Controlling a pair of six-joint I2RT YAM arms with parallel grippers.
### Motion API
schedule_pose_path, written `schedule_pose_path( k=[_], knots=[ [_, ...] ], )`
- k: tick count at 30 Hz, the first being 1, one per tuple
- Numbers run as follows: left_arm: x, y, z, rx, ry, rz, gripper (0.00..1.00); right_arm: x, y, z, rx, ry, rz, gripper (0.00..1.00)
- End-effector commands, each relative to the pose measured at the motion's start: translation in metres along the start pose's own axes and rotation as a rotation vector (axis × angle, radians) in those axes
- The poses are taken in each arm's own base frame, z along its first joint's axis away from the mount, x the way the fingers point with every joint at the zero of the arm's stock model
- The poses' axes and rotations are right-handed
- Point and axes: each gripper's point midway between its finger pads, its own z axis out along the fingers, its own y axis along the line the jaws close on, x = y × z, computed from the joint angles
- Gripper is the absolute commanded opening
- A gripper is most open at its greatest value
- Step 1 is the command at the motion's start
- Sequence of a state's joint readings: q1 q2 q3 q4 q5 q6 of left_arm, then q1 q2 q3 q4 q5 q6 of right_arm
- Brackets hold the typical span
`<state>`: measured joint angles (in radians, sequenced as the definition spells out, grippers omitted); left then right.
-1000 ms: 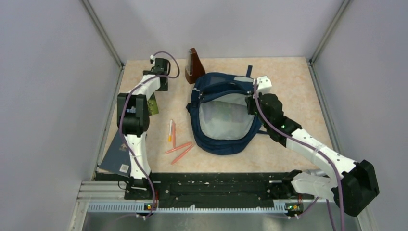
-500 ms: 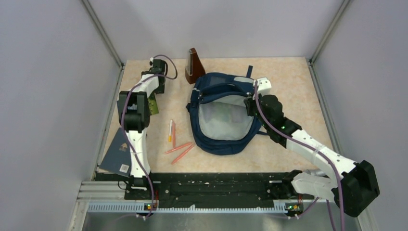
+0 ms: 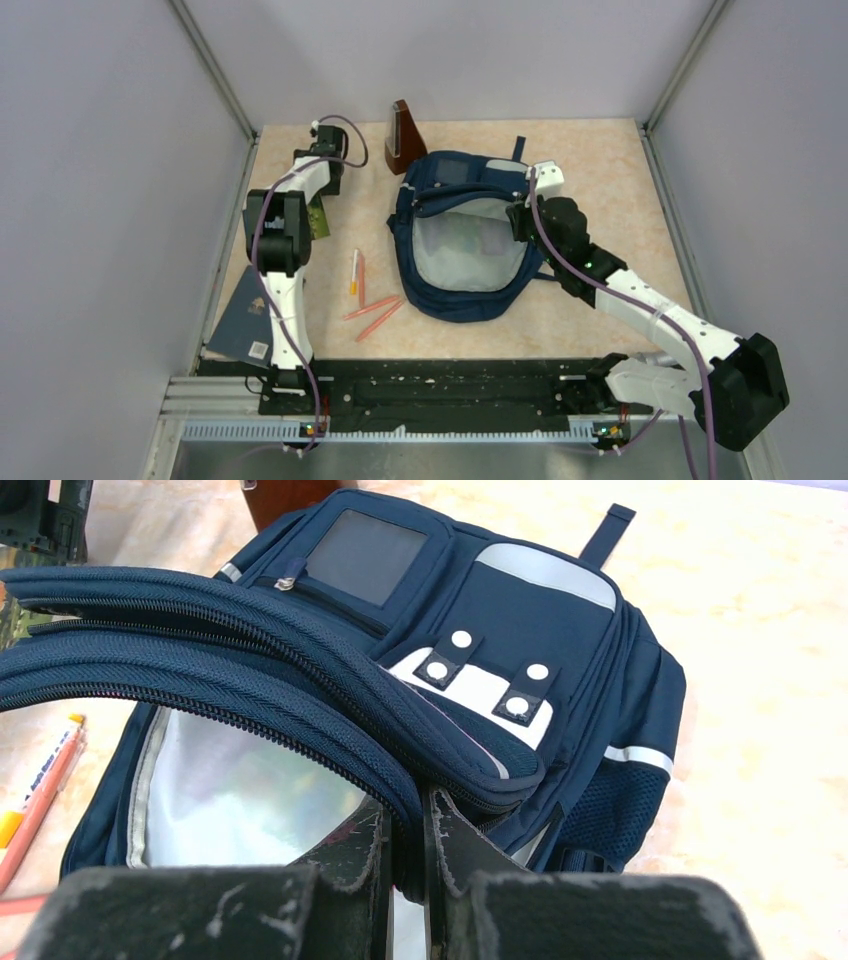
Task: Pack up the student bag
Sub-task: Pick up the book from the center of the board.
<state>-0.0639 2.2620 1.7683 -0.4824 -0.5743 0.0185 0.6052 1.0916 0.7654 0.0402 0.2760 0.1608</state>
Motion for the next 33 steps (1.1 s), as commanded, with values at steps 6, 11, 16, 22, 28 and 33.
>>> schedule_pose_path(
  k=[6,11,16,22,28,33],
  knots=[
    [-0.009,0.029,-0.022,-0.053,-0.035,-0.025,0.75,-0.039,0.007,-0.006,-0.036,-0.121,0.086,0.0],
    [-0.004,0.035,-0.027,-0.067,-0.033,-0.025,0.75,-0.037,0.009,-0.005,-0.044,-0.119,0.09,0.0],
    [-0.005,0.037,-0.037,-0.042,-0.059,-0.062,0.75,-0.037,0.01,-0.005,-0.047,-0.116,0.091,0.0],
    [-0.008,0.035,-0.048,0.001,-0.087,-0.111,0.75,-0.034,0.011,-0.002,-0.049,-0.106,0.091,0.0],
    [-0.003,0.036,-0.041,-0.013,-0.072,-0.091,0.76,-0.031,0.012,0.001,-0.055,-0.097,0.091,0.0],
    [0.001,0.026,-0.033,0.018,-0.059,-0.084,0.76,-0.031,0.013,0.001,-0.058,-0.097,0.093,0.0]
  ],
)
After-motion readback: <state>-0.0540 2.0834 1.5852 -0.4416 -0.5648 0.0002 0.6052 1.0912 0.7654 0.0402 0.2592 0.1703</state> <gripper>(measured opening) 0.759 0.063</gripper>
